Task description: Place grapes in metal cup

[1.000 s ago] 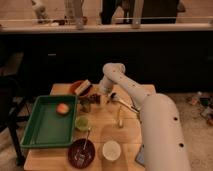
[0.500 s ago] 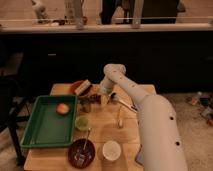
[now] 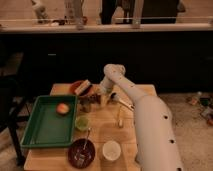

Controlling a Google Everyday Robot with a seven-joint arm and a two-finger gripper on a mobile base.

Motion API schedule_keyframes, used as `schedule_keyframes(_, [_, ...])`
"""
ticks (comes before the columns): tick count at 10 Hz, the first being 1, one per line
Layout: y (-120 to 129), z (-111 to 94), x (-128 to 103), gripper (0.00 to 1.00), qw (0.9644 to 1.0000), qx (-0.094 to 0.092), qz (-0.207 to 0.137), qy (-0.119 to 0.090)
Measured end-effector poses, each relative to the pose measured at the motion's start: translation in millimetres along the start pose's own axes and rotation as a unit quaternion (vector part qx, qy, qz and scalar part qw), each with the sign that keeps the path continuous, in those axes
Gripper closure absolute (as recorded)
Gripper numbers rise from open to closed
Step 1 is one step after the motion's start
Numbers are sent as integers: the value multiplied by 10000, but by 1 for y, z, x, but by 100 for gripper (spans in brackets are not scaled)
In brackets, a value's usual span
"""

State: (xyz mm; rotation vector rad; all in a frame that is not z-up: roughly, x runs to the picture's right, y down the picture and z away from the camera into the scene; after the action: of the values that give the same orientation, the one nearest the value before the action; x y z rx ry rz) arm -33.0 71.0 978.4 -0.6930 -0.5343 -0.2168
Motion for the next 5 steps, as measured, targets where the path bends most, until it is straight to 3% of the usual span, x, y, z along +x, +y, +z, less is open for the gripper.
schedule_keyframes(2, [0, 1, 0, 64, 10000, -14, -69, -25])
schedule_keyframes(5, [0, 2, 0, 90, 9999, 6, -133, -54])
